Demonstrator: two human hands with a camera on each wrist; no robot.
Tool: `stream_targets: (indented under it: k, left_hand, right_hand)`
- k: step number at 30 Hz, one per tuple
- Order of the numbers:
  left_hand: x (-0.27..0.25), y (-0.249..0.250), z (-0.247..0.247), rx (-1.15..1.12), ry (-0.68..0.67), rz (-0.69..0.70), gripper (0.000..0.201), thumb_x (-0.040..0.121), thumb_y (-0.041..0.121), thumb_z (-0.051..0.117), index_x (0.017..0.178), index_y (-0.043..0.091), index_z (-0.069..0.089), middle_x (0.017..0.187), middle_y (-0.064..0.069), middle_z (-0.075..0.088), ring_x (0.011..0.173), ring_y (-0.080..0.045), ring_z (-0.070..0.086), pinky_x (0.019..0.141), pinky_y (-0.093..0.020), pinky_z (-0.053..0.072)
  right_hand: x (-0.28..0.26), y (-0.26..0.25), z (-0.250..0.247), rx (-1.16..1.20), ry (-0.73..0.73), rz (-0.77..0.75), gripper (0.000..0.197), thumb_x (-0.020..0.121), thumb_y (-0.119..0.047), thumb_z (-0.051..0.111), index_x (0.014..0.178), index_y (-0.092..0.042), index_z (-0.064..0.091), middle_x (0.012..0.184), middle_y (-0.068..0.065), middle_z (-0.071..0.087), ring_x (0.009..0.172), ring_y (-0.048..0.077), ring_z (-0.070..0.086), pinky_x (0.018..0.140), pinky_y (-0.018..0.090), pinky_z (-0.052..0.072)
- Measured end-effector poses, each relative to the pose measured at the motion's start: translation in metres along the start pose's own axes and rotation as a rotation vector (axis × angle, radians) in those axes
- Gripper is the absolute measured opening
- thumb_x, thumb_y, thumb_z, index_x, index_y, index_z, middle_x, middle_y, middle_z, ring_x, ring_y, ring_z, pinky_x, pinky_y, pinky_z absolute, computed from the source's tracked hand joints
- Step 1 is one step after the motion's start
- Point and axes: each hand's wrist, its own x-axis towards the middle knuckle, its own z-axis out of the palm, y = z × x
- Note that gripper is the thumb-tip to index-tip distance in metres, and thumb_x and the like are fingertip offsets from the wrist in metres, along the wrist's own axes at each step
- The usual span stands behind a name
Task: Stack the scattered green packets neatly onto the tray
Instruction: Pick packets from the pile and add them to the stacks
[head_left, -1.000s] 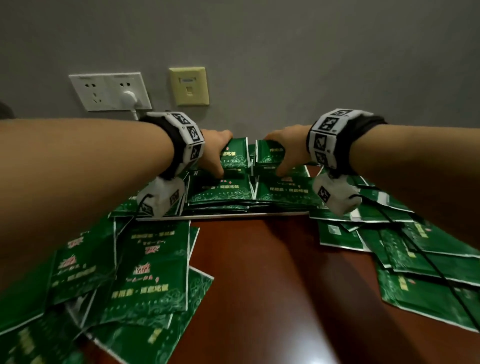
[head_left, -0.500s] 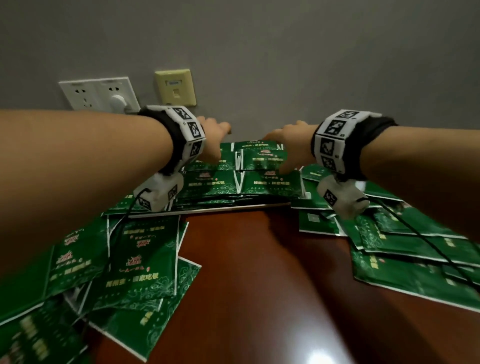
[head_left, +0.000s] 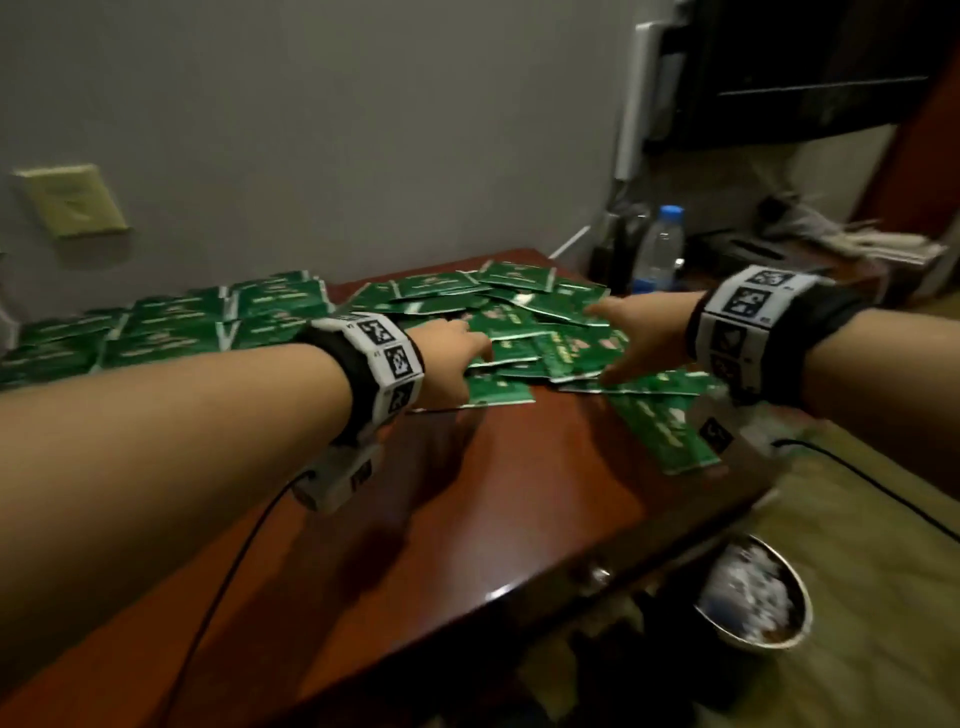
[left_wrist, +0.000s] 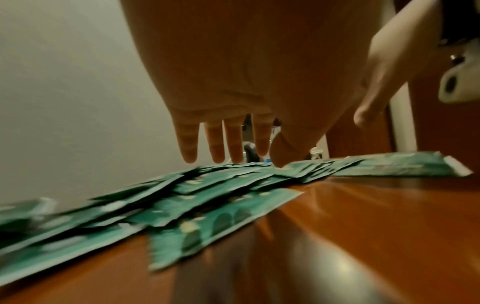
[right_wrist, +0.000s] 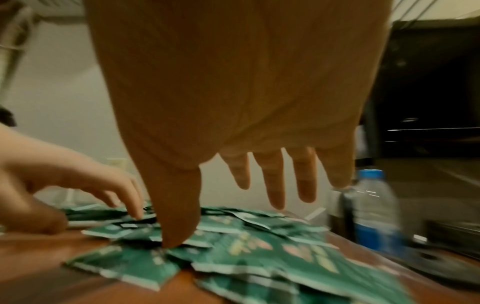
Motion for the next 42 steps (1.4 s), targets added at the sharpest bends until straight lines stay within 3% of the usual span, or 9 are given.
stream_targets:
  k: [6, 12, 16, 25, 27, 29, 32, 37, 42]
  left_hand:
    - [0.020, 0.097, 0.024, -0.176, 0.060, 0.040, 0.063, 0.092, 0.037, 0.058, 0.149, 0.024, 0.033, 0.147, -0.014, 0.030, 0.132, -0.036, 0.038, 0.107, -0.039, 0.037]
    - [0.020, 0.147, 0.029, -0.144, -0.099, 0.217, 0.088, 0.081, 0.006, 0.055, 0.154, 0.035, 0.014, 0.162, -0.001, 0.006, 0.147, -0.026, 0.014, 0.116, -0.039, 0.026]
    - [0.015, 0.149, 0.029, -0.064, -0.173, 0.193, 0.084, 0.083, 0.011, 0.057, 0.154, 0.030, 0.016, 0.160, -0.001, 0.015, 0.145, -0.024, 0.021, 0.115, -0.037, 0.029]
    - [-0.020, 0.113, 0.035, 0.063, -0.169, 0.049, 0.068, 0.078, 0.029, 0.059, 0.142, 0.025, 0.036, 0.129, -0.002, 0.043, 0.115, -0.025, 0.053, 0.092, -0.042, 0.051]
    - [-0.029, 0.107, 0.036, 0.080, -0.177, 0.011, 0.065, 0.078, 0.031, 0.059, 0.140, 0.026, 0.038, 0.126, -0.002, 0.045, 0.111, -0.025, 0.055, 0.089, -0.042, 0.052]
    - [-0.037, 0.101, 0.036, 0.098, -0.183, -0.025, 0.059, 0.079, 0.032, 0.058, 0.135, 0.027, 0.042, 0.122, -0.002, 0.048, 0.107, -0.025, 0.056, 0.086, -0.042, 0.053]
    - [-0.045, 0.092, 0.035, 0.104, -0.193, -0.075, 0.051, 0.078, 0.032, 0.055, 0.128, 0.025, 0.047, 0.117, -0.003, 0.051, 0.102, -0.026, 0.057, 0.083, -0.041, 0.054]
    - [-0.053, 0.085, 0.042, 0.098, -0.175, -0.132, 0.048, 0.078, 0.037, 0.054, 0.124, 0.024, 0.047, 0.113, -0.005, 0.050, 0.091, -0.027, 0.057, 0.072, -0.039, 0.052]
    - [-0.051, 0.083, 0.039, 0.078, -0.160, -0.146, 0.040, 0.076, 0.037, 0.054, 0.113, 0.020, 0.056, 0.096, -0.004, 0.055, 0.081, -0.026, 0.059, 0.062, -0.032, 0.048]
  right_hand:
    - [-0.062, 0.076, 0.072, 0.065, -0.109, 0.237, 0.099, 0.078, -0.067, 0.062, 0.151, -0.014, 0.021, 0.144, 0.012, 0.046, 0.128, 0.029, 0.048, 0.103, 0.034, 0.042]
    - [-0.076, 0.065, 0.102, 0.057, -0.146, 0.080, 0.097, 0.078, -0.073, 0.054, 0.154, -0.026, 0.015, 0.154, 0.010, 0.030, 0.136, 0.029, 0.039, 0.108, 0.038, 0.038]
    - [-0.083, 0.047, 0.110, 0.028, -0.138, -0.039, 0.103, 0.078, -0.070, 0.058, 0.154, -0.034, -0.002, 0.163, 0.002, 0.000, 0.148, 0.033, 0.009, 0.116, 0.046, 0.026]
    - [-0.066, 0.003, 0.104, -0.021, -0.158, -0.223, 0.111, 0.075, -0.063, 0.067, 0.152, -0.039, -0.009, 0.162, -0.006, -0.009, 0.148, 0.033, -0.001, 0.116, 0.050, 0.026]
    - [-0.066, -0.006, 0.089, 0.007, -0.229, -0.259, 0.104, 0.077, -0.064, 0.065, 0.153, -0.040, -0.002, 0.162, -0.006, -0.003, 0.148, 0.033, 0.004, 0.116, 0.050, 0.024]
    - [-0.064, -0.008, 0.063, 0.078, -0.237, -0.290, 0.079, 0.086, -0.060, 0.058, 0.152, -0.037, 0.022, 0.159, -0.002, 0.024, 0.142, 0.025, 0.028, 0.111, 0.037, 0.029]
    - [-0.046, -0.007, 0.036, 0.110, -0.060, -0.229, 0.052, 0.094, -0.055, 0.048, 0.138, -0.029, 0.050, 0.143, -0.001, 0.049, 0.127, 0.019, 0.049, 0.104, 0.031, 0.037]
    - [-0.002, -0.007, 0.052, -0.198, -0.054, -0.107, 0.036, 0.098, -0.040, 0.041, 0.127, -0.030, 0.061, 0.135, 0.005, 0.056, 0.125, 0.030, 0.050, 0.105, 0.036, 0.041]
    - [0.019, -0.017, 0.066, -0.129, -0.035, -0.050, 0.043, 0.098, -0.039, 0.042, 0.121, -0.009, 0.061, 0.129, 0.011, 0.053, 0.116, 0.030, 0.055, 0.097, 0.037, 0.047]
